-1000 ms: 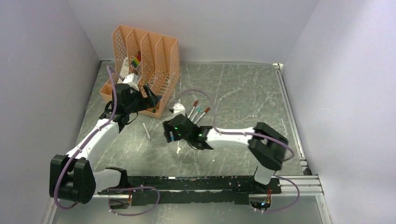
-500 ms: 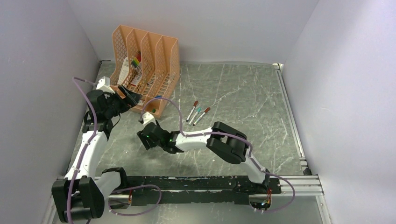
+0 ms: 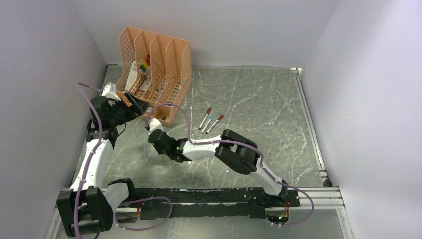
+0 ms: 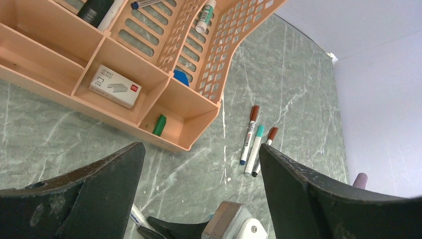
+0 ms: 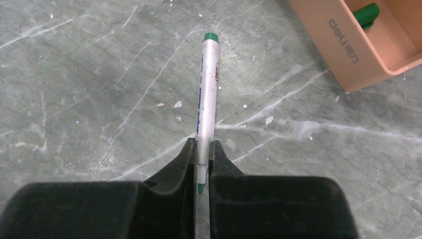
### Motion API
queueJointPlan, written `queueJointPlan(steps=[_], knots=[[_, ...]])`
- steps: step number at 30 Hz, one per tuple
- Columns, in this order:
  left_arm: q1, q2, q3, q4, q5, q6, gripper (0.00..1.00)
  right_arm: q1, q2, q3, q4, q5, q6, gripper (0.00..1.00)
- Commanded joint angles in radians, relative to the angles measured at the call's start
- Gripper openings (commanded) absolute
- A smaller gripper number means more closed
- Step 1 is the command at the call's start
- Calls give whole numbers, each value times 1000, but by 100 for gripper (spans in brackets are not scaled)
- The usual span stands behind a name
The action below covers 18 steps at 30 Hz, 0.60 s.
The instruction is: Insert the pens into the pen caps
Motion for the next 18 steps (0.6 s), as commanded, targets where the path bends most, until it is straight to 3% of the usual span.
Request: queueJointPlan(steps=[1, 4, 7, 11, 15, 18], knots=[[11, -2, 32, -3, 50, 17, 95, -1, -23, -33, -58, 58, -33, 0], [13, -2, 27, 37, 111, 8, 95, -6, -108, -102, -48, 69, -50, 0], [13, 9, 21, 136, 257, -21, 95, -8, -248, -185, -54, 80, -62, 0], [11, 38, -51, 483, 512, -180, 96, -15, -499, -363, -23, 46, -90, 0], [6, 116, -114, 983, 674, -453, 97, -20, -760, -566, 42, -44, -118, 0], [-2, 121, -126, 1058, 685, -497, 98, -20, -923, -620, 23, -89, -128, 0]])
